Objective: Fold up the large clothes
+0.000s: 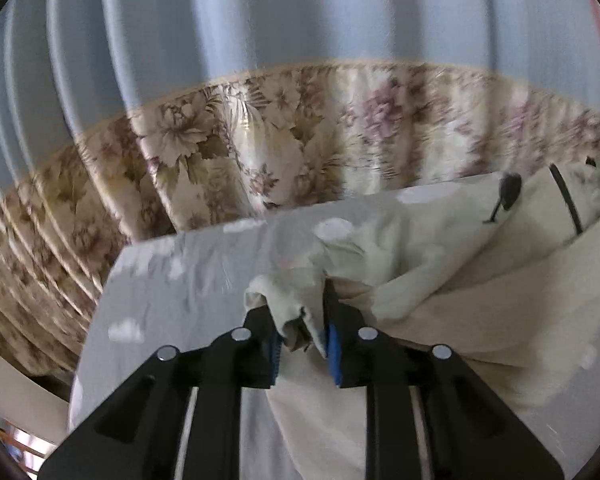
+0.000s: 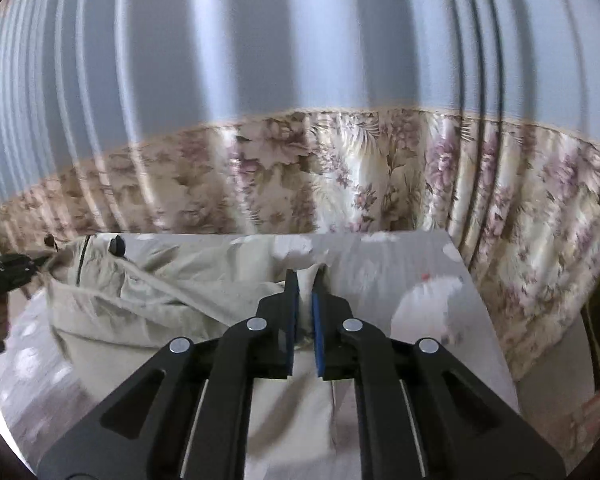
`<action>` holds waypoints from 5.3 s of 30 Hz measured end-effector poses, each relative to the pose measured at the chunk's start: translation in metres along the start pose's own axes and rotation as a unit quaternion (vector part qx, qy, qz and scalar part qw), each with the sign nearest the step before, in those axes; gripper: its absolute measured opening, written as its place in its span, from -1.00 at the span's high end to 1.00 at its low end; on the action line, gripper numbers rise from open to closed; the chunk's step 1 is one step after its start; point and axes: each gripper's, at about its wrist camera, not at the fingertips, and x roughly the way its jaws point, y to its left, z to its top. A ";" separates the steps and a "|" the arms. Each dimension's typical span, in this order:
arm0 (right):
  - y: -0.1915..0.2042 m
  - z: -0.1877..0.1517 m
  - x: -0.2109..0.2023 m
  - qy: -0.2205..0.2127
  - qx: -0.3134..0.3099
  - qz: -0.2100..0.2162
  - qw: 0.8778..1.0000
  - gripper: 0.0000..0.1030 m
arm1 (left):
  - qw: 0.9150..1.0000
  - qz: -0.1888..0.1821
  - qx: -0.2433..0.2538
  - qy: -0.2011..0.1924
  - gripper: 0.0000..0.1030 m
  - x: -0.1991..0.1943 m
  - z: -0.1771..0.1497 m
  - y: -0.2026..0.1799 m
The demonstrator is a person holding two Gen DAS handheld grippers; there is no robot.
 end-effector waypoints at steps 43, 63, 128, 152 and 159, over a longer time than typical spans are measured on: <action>0.127 -0.040 0.187 0.186 -0.070 -0.013 0.980 -0.94 | 0.992 -0.009 -0.035 0.119 -0.78 0.145 0.011 -0.085; 0.077 0.013 0.312 0.229 0.018 -0.026 0.973 -0.94 | 0.993 0.017 -0.070 0.094 -0.92 0.225 0.080 -0.059; 0.015 -0.130 0.081 0.186 -0.100 -0.130 0.969 -0.94 | 0.992 -0.039 -0.110 0.042 -0.96 0.107 -0.016 -0.104; -0.019 -0.054 0.075 0.119 -0.047 -0.029 0.991 -0.93 | 0.993 -0.050 -0.102 0.027 -0.96 0.111 -0.023 -0.100; -0.044 -0.040 0.144 0.145 0.052 -0.021 0.988 -0.66 | 0.992 -0.050 -0.117 0.022 -0.96 0.112 -0.024 -0.098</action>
